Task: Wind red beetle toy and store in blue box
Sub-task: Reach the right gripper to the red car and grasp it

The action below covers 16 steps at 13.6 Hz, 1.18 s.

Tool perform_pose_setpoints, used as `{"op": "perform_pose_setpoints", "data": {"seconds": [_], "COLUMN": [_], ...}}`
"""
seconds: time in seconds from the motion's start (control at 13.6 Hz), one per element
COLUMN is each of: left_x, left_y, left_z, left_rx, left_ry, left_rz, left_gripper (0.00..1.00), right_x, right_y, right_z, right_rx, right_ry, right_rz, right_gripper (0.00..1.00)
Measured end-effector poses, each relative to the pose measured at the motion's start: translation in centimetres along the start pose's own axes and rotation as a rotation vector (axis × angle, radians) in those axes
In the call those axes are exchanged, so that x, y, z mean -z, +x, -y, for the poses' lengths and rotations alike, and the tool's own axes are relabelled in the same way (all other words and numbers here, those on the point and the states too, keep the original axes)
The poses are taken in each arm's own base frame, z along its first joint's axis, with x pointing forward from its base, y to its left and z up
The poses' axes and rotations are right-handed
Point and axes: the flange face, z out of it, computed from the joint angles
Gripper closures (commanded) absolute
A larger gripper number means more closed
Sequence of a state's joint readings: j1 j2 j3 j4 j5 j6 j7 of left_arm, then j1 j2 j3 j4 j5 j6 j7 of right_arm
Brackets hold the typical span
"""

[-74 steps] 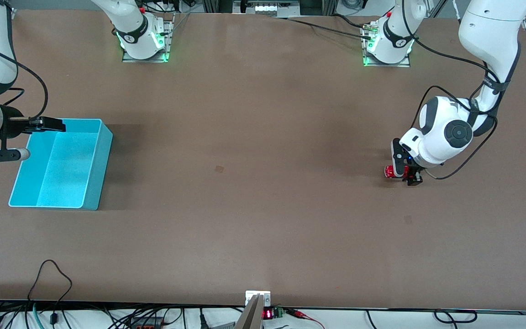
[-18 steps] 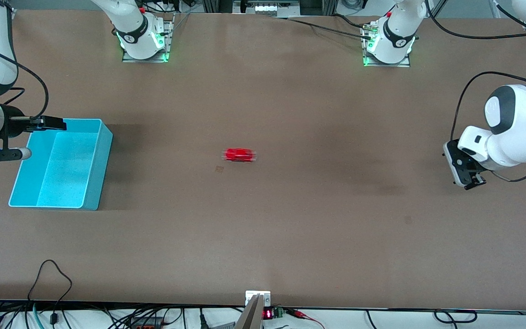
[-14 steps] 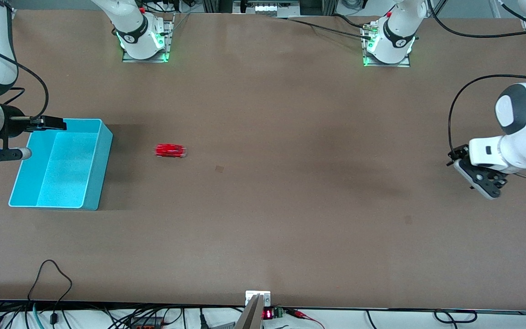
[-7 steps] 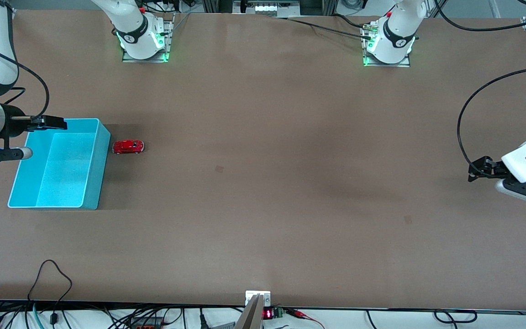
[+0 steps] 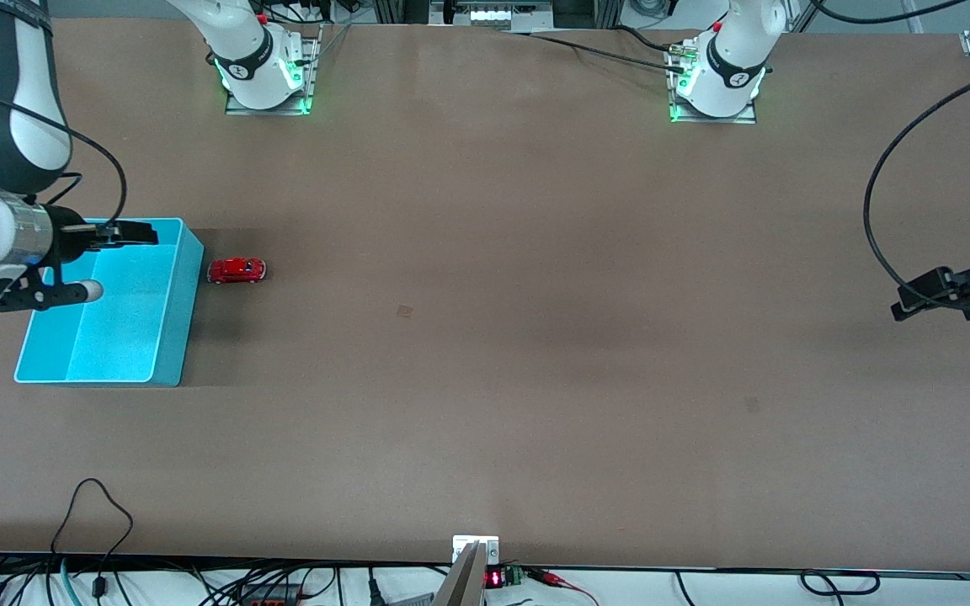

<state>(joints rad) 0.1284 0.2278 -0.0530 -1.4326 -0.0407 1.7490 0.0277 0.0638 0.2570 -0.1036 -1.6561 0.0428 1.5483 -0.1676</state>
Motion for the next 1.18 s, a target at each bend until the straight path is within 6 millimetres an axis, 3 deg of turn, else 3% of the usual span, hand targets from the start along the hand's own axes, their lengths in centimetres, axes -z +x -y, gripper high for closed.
{"op": "perform_pose_setpoints", "data": {"seconds": [0.15,0.29,0.44,0.88,1.18], "left_x": [1.6,2.6,2.7,1.3,1.3], "left_y": [-1.4,-2.3,-2.5,-4.3,-4.5], "left_z": [-1.6,-2.9,-2.8,-2.4,-2.2], "left_rx": [0.026,0.040,0.045,0.053,0.055], "left_ry": [0.001,0.004,0.006,0.009,0.009], "left_rz": [0.038,0.053,0.057,0.073,0.070], "left_gripper": [0.00,0.00,0.00,0.00,0.00], "right_x": [-3.5,-8.2,-11.9,-17.7,-21.8], "right_y": [0.7,0.4,-0.3,-2.2,-3.6], "right_z": [0.6,2.5,4.1,6.1,4.2], "right_rx": [0.056,0.235,0.459,0.966,1.240], "right_ry": [-0.007,-0.015,-0.033,-0.248,-0.336], "right_rz": [-0.022,-0.031,-0.052,-0.115,-0.177], "right_gripper": [0.00,0.00,0.00,0.00,0.00]}}
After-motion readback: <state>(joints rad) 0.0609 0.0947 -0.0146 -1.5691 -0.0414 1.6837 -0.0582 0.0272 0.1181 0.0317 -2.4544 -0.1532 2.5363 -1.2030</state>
